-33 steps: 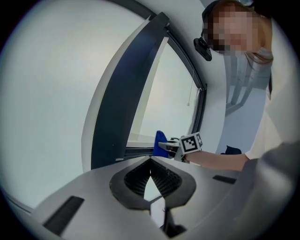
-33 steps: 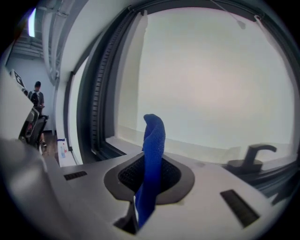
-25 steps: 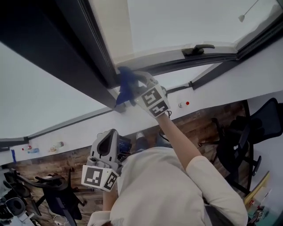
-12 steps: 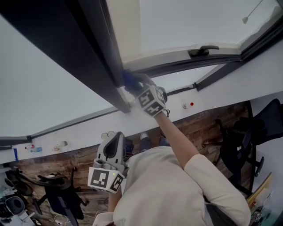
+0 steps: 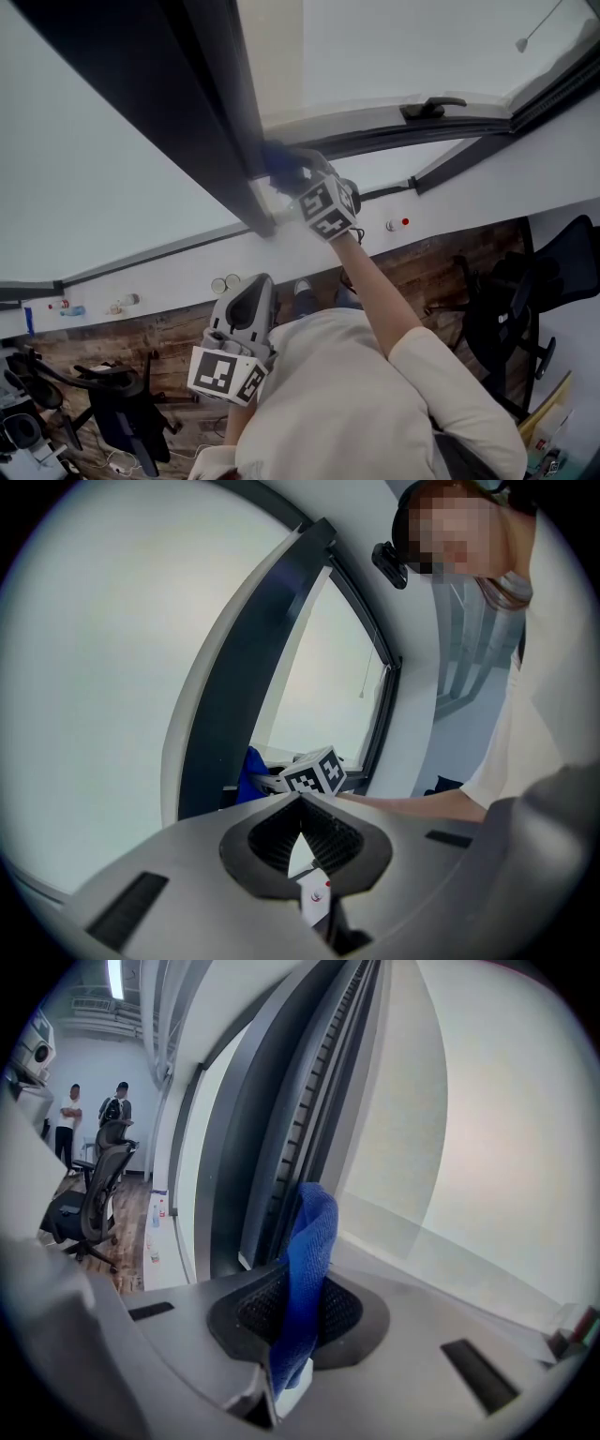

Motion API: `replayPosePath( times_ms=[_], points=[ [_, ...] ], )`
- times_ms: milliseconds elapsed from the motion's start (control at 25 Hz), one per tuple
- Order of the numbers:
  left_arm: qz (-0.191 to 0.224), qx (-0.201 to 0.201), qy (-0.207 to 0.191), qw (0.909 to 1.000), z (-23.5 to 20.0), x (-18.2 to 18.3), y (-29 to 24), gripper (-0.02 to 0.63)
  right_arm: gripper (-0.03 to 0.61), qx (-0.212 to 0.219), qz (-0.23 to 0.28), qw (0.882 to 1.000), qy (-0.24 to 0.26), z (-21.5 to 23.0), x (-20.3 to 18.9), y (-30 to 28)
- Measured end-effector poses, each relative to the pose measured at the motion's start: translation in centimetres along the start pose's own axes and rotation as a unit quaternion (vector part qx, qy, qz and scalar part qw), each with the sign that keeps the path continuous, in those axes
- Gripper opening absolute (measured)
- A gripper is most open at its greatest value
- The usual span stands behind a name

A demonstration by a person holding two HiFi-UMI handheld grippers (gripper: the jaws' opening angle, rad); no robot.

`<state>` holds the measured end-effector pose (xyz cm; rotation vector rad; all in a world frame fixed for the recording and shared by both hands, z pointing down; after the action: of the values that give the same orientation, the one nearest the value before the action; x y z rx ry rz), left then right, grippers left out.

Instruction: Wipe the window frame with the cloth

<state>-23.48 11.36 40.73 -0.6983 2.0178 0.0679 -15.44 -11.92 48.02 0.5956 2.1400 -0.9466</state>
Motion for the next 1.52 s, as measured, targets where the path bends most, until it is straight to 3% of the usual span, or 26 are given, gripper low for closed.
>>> replayPosePath(
  times_ms=[1520],
  points=[
    [-0.016,0.001,0.026,0.9995,0.3,-1.1,-0.6,0.008,0.044,-0.031,-0.012,0.999,-0.036,2.2,-2.6,1.9]
  ],
)
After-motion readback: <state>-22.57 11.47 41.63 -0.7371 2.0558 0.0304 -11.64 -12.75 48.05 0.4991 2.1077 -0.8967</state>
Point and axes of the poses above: the fingertips, and each gripper's own axes: y backward along the fingers, z to its right, x out of its top, the point moved 6 cm from there along y, backward along the fingers, and after that the axes turned 12 degrees about y, right-handed, at the moved point
